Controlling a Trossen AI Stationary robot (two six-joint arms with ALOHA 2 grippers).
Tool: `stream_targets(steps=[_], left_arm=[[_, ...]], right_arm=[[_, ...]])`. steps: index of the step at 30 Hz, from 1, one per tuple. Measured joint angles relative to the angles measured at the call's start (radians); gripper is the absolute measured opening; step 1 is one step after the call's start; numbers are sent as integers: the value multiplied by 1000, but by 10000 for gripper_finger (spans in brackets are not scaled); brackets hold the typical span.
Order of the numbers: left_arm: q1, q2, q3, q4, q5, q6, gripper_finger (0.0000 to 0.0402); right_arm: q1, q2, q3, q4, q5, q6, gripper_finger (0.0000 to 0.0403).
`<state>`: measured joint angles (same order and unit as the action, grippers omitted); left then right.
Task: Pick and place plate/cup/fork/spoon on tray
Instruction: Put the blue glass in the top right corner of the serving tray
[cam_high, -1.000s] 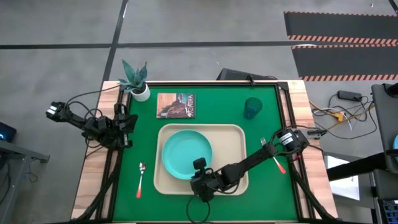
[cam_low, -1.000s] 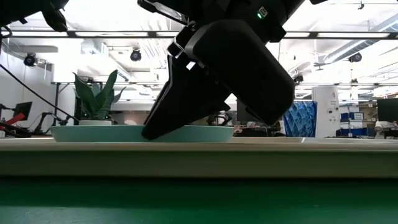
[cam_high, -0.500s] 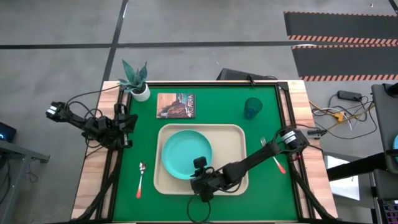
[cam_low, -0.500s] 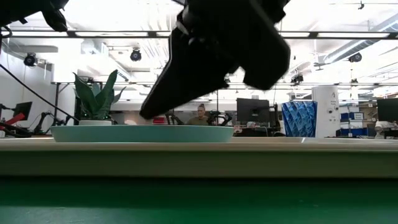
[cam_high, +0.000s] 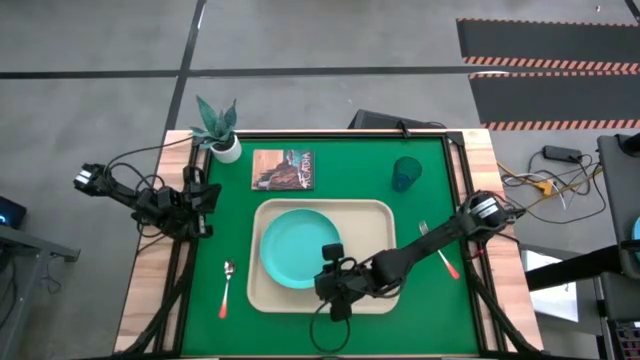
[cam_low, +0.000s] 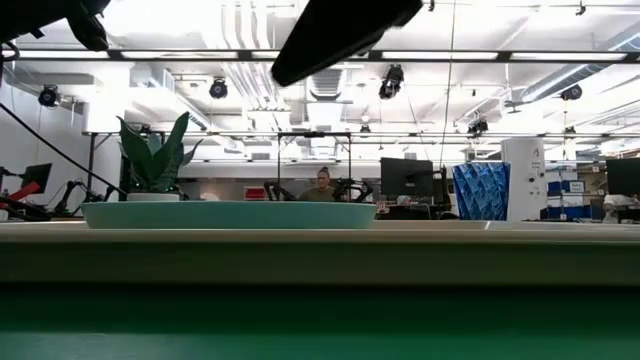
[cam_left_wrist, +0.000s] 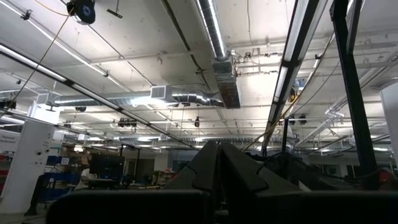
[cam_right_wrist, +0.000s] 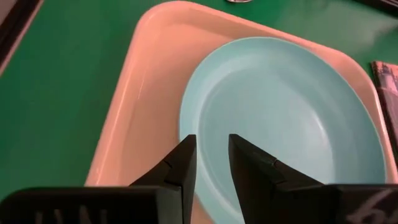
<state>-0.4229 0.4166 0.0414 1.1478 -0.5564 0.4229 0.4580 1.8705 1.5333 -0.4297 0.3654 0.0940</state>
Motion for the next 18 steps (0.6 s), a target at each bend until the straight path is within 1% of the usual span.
stream_targets(steps=[4,8,12,14,18], left_arm=[[0,0,0,-2,0,0,4],[0,0,0,-3,0,0,4],[0,0,0,-2,0,0,4],[0,0,0,-2,0,0,4],[0,0,0,1,0,0,4]], right_arm=[[-2,-41,-7,-63,-1,-7,81],[-15,-91,-40,-66,0,-21,72],[-35,-146,-100,-54,1,-23,68],[-49,-174,-142,-27,1,-26,69],[-80,-240,-258,101,0,-68,73]])
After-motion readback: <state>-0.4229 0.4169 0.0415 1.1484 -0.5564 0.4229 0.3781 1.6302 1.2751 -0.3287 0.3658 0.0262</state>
